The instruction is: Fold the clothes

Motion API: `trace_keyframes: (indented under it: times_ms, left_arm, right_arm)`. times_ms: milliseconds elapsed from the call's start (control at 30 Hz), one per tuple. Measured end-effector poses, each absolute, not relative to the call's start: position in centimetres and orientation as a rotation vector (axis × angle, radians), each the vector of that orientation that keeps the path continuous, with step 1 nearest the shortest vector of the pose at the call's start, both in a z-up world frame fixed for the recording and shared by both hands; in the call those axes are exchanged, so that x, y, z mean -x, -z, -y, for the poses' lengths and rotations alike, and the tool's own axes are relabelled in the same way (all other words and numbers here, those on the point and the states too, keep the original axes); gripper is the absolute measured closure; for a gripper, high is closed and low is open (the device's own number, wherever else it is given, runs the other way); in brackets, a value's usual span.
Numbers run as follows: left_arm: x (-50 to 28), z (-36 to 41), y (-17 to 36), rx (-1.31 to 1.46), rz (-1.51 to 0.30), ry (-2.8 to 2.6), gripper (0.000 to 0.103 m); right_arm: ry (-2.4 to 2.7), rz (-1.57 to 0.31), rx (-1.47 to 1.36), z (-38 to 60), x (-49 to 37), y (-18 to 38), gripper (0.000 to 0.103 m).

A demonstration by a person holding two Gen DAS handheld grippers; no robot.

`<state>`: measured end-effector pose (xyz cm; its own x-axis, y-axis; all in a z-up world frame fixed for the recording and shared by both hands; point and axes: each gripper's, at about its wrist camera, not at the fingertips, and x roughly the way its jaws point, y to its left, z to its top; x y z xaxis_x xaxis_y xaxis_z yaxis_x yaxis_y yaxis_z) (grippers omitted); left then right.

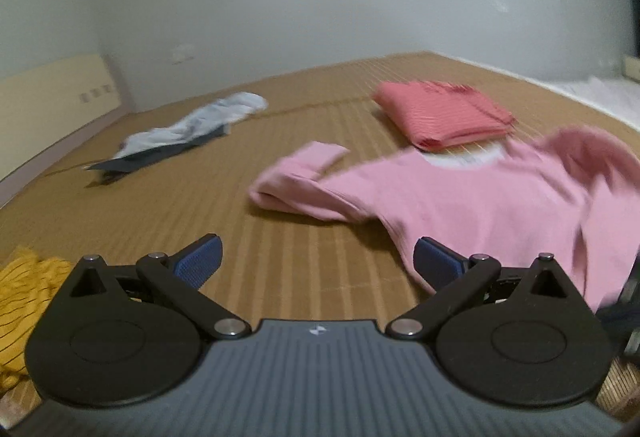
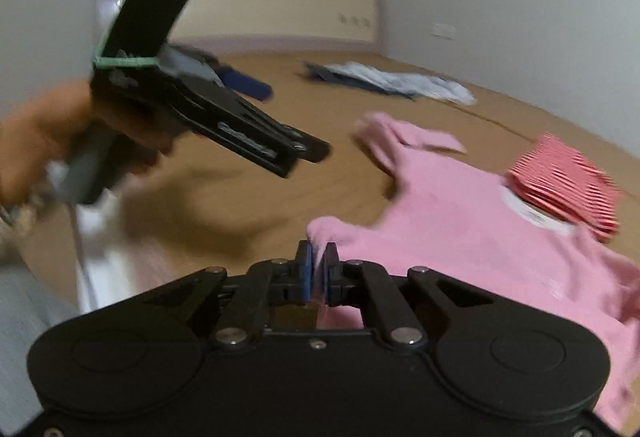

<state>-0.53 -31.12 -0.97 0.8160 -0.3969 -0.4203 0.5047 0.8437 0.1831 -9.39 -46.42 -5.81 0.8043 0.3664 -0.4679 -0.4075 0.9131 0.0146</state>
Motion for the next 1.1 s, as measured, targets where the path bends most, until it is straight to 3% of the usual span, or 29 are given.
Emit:
trace_keyframes:
  times_ms: [233,333,400,467,567,733,767,800,867,1100]
  left_arm:
    - [0.2,31.5,2.2,-0.360,-0.466,0.544,0.000]
    - [0.3,33.4,3.7,-0.399,-0.520,0.608,0.000]
    - [0.4,34.8,4.5,-0.427,-0.551,0.656,0.000]
    - [0.8,35.9,5.3,-0.472,-0.563,0.675,0.000]
    - [1.4,37.4,6.7,-0.543,-0.574,0.691,0.000]
    - [1.6,38.5,8.7,-0.614,-0.599,0.698,0.000]
    - [1.6,38.6,9.1,-0.628,-0.600,0.695,0.000]
    - [1.5,38.4,9.1,-0.619,-0.605,0.701,0.000]
    - [1.2,38.2,9.2,-0.601,-0.626,0.714,0.000]
    - [0.3,37.7,9.3,-0.582,-0.679,0.713,0.000]
  right_arm:
    - [-0.586,-0.614,0.145,40.0,6.9,9.9,0.092]
    - [-0.577,-0.608,0.164,40.7,9.2,9.2,0.068]
    - [-0.511,-0.567,0.168,42.3,11.2,7.5,0.042]
    - [-0.297,-0.532,0.139,45.6,12.4,6.1,0.027]
    - [0.023,-0.515,0.092,50.5,13.6,4.8,0.021]
    - [0.040,-0.609,-0.225,56.2,12.5,7.1,0.023]
    - [0.003,-0.621,-0.281,56.7,12.0,7.6,0.029]
    - [-0.029,-0.632,-0.327,57.1,11.4,8.1,0.054]
    - [-0.009,-0.645,-0.291,57.7,10.5,8.5,0.093]
    - [0.238,-0.525,-0.039,63.9,9.6,2.6,0.096]
